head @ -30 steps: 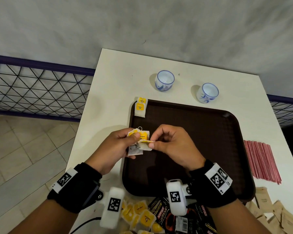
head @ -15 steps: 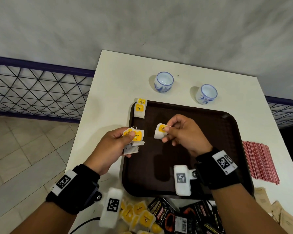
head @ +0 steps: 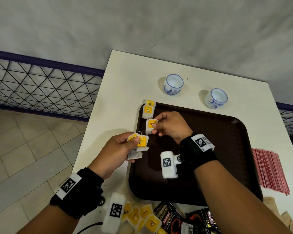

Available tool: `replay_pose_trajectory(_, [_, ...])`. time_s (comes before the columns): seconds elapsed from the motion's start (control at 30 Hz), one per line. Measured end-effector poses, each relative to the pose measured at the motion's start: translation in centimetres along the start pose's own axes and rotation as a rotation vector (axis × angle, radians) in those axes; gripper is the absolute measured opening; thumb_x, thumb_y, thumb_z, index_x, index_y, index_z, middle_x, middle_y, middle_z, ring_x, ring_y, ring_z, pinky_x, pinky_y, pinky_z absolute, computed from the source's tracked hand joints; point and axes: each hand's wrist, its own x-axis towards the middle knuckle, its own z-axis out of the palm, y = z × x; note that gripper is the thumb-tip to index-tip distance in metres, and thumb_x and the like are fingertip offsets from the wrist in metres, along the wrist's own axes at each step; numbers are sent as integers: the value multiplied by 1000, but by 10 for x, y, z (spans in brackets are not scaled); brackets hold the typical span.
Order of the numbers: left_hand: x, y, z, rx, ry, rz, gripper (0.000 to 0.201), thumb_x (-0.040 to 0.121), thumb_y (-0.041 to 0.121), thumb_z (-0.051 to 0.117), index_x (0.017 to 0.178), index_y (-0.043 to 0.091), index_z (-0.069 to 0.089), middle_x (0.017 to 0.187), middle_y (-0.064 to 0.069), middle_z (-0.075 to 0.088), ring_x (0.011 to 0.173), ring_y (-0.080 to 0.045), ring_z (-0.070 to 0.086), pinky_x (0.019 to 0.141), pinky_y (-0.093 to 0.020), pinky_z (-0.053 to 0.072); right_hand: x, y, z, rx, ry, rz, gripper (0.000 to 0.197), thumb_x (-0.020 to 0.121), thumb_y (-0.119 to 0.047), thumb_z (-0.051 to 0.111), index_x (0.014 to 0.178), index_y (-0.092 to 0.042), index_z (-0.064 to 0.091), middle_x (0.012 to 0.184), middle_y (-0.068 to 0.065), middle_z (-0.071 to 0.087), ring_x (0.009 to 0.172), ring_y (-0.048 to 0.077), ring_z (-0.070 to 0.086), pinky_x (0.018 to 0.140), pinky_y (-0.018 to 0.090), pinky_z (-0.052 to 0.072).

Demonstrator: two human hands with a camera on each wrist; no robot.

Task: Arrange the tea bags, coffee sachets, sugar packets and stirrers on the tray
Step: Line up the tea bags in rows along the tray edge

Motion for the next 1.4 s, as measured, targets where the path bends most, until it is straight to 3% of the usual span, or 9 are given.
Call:
replay_pose_trajectory(0.1, [1,-2,0,7,-2,3,20,103,22,56,107,19,75,106,-16,76,100,-40,72,61,-32,53,6,0,4,-22,14,-8,10,89,7,65,89,-2,62,72,21,67,56,20,65,44,21,46])
replay_pose_trajectory(0.3, [2,-3,1,11,-3,6,20,103,22,56,107,18,76,105,-19,74,99,-46,69,60,-32,53,17,-7,9,86,25,7,12,91,7,63,88,-4,58,76,18,67,52,15,68,46,20,51])
replay_pose_trajectory(0.5, [3,-4,1,10,-4,3,20,103,21,56,104,19,76,104,-19,74,91,-39,71,58,-30,52,27,-11,12,131,72,21,13,91,6,65,86,-3,58,72,16,64,46,15,66,43,20,51])
replay_pose_trajectory(0.63, [4,-6,0,4,-4,0,20,103,21,56,106,17,75,105,-20,74,96,-44,70,59,-30,52,31,-9,13,103,135,24,19,90,5,66,79,-5,55,69,16,63,42,16,64,40,21,49])
replay_pose_trajectory(0.9, [5,-9,-1,-17,-11,5,21,103,21,56,109,15,76,102,-17,75,83,-28,69,60,-32,51,40,-5,16,-2,210,-32,24,87,2,71,73,-9,54,61,15,64,50,28,65,45,27,48])
replay_pose_trajectory(1.07, [5,-6,-2,-28,-7,5,20,103,21,56,105,18,76,101,-16,75,88,-41,70,61,-32,51,40,-4,16,-89,256,-53,19,84,-6,74,76,-10,56,55,10,64,54,32,67,46,28,44])
replay_pose_trajectory(1.2, [7,-3,-2,-31,3,9,20,103,23,56,109,18,75,108,-17,75,98,-42,72,62,-32,52,22,-9,8,-167,382,-149,18,83,-18,77,84,-11,61,71,6,68,49,16,63,43,16,40])
replay_pose_trajectory(1.27, [7,-1,-2,-34,14,10,20,103,23,56,110,18,75,109,-18,75,94,-35,74,61,-31,52,2,-10,6,-91,337,-203,15,85,-16,77,89,-8,64,71,2,65,49,12,58,42,13,38])
replay_pose_trajectory(1.4, [10,1,1,-25,23,30,20,103,25,57,108,21,75,108,-15,75,91,-30,74,61,-32,53,-40,-3,5,33,37,-218,18,84,-9,78,97,-1,68,77,6,64,54,13,56,44,11,38])
